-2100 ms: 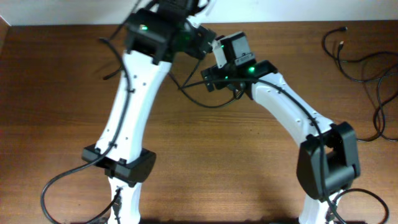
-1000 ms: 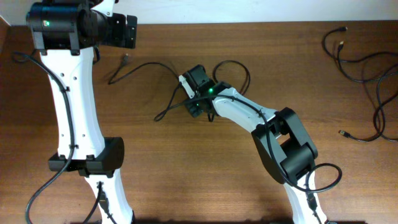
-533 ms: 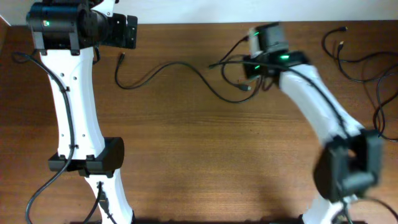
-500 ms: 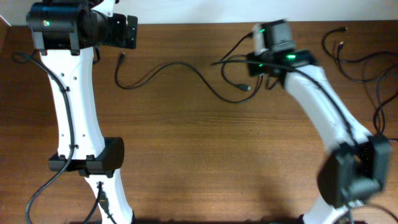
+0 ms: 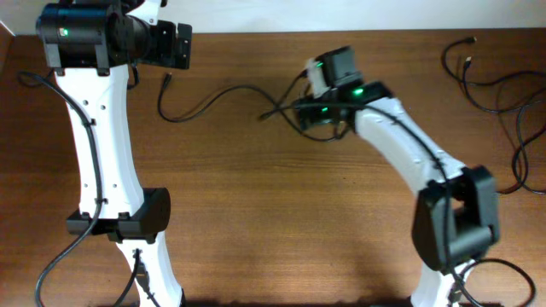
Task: Untangle cables
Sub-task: 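Lower the right gripper and grasp the last black cable, then drag the grasped cable rightward with the right gripper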
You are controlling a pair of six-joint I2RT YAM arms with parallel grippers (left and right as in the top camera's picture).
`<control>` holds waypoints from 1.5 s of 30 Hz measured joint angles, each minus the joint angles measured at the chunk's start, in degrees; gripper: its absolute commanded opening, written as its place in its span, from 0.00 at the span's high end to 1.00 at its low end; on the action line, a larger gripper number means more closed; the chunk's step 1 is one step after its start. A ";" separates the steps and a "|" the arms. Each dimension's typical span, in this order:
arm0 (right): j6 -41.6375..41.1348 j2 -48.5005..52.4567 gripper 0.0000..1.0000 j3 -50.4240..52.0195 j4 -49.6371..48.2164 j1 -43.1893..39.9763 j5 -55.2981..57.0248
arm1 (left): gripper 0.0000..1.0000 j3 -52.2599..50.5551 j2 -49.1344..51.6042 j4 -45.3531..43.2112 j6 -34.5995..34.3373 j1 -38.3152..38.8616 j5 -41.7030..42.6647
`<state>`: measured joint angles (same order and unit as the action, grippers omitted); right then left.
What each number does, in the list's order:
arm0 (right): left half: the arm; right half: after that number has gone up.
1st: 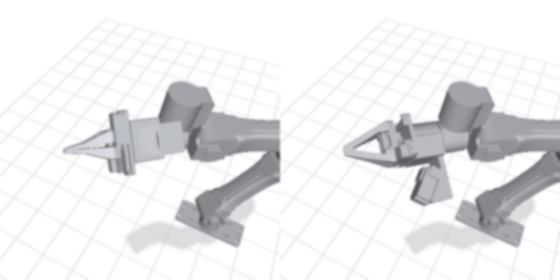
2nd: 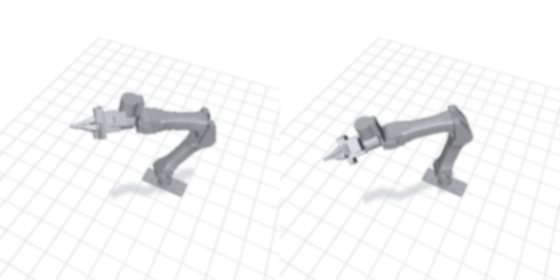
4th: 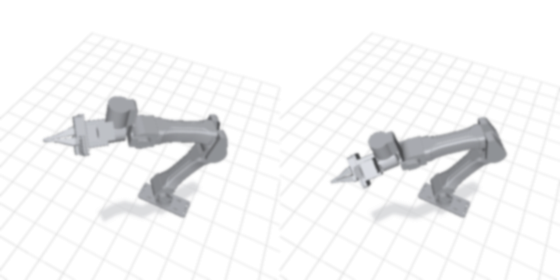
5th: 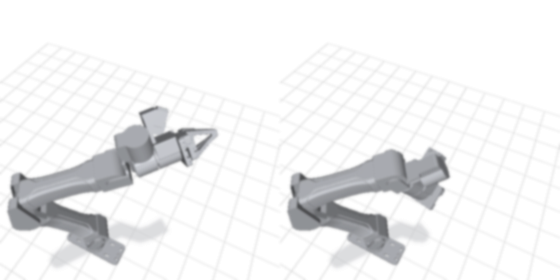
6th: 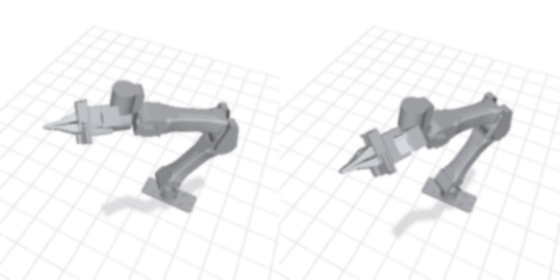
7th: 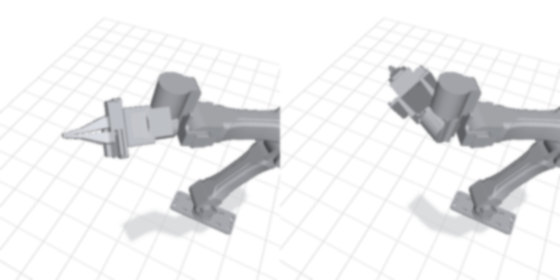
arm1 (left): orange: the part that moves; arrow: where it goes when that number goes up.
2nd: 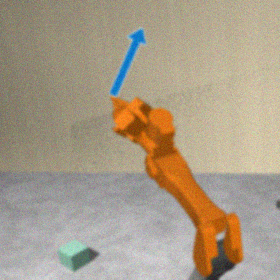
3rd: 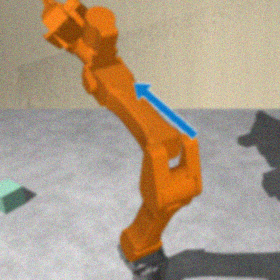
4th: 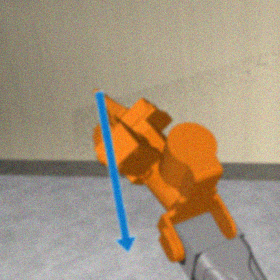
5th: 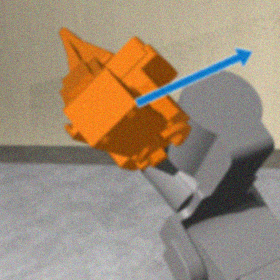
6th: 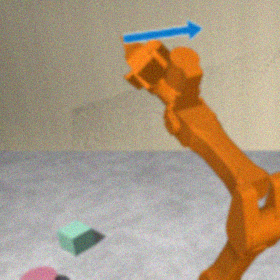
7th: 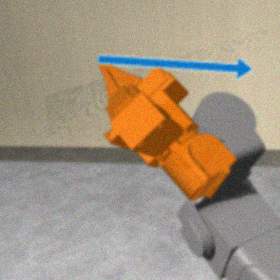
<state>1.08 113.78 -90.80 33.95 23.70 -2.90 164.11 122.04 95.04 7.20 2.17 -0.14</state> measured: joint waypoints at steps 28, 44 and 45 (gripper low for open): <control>0.13 12.83 0.02 -0.04 -1.70 4.74 -0.26 | 0.01 0.00 0.00 1.18 0.00 0.00 0.02; 0.44 13.42 0.02 -3.54 -0.70 4.74 0.46 | 0.01 0.00 0.00 1.18 0.00 0.00 0.02; 0.44 13.49 0.01 -4.46 -0.63 4.72 0.46 | 0.01 0.00 0.00 1.18 0.00 0.00 0.04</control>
<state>1.52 127.26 -95.26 33.32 28.42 -2.44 164.11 122.04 96.23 7.20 2.17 -0.10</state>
